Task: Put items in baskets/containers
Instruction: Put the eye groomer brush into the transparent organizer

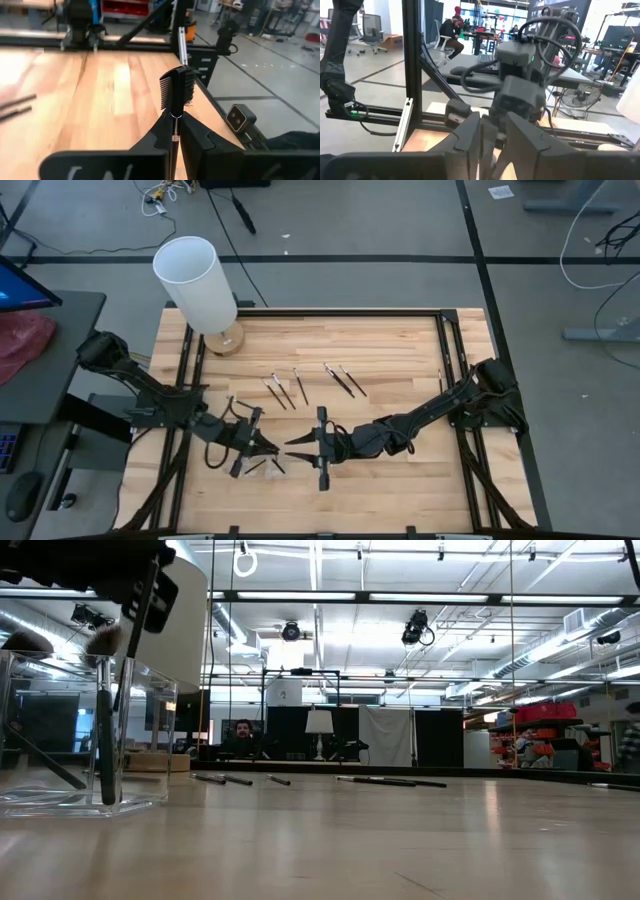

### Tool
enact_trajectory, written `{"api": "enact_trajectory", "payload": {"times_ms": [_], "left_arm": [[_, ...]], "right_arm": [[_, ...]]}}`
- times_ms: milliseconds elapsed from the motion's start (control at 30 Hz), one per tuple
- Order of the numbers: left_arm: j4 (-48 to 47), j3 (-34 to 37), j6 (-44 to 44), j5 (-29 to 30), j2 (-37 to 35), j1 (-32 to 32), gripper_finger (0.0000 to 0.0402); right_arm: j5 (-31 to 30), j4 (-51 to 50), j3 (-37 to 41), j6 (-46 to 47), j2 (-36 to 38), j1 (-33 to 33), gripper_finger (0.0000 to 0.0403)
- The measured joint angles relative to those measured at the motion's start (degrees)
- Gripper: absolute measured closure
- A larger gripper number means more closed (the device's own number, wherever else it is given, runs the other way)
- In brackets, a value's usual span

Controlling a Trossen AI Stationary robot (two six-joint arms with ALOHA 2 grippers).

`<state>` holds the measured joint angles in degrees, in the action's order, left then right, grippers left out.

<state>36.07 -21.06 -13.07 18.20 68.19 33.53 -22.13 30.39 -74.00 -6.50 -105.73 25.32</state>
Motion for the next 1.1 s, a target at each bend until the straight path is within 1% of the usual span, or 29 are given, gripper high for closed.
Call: {"api": "enact_trajectory", "payload": {"times_ms": [167, 367, 600, 833, 1000, 1100], "left_arm": [[0.2, 0.0, -1.5, 0.6, 1.9, 0.0, 0.0380], [-0.1, 0.0, -3.1, 2.7, 2.0, 0.0, 0.0379], [-2.3, 0.0, -9.6, 2.8, 2.0, -1.2, 0.0366], [-3.7, 0.0, -14.8, -0.4, 2.0, -3.3, 0.0363], [-4.8, 0.0, -16.3, -0.4, 2.0, -3.9, 0.0359], [-6.2, 0.0, -16.5, -0.4, 2.0, -3.9, 0.0346]], "right_arm": [[0.1, 0.0, 0.0, 0.0, 0.0, 0.1, 0.0305], [0.1, 0.0, 0.0, 0.0, 0.0, 0.1, 0.0305], [0.1, 0.0, 0.0, 0.0, 0.0, 0.0, 0.0305], [0.1, 0.0, 0.0, 0.0, 0.0, 0.0, 0.0305], [0.1, 0.0, 0.0, 0.0, 0.0, 0.0, 0.0305], [0.1, 0.0, 0.0, 0.0, 0.0, 0.0, 0.0305]]}}
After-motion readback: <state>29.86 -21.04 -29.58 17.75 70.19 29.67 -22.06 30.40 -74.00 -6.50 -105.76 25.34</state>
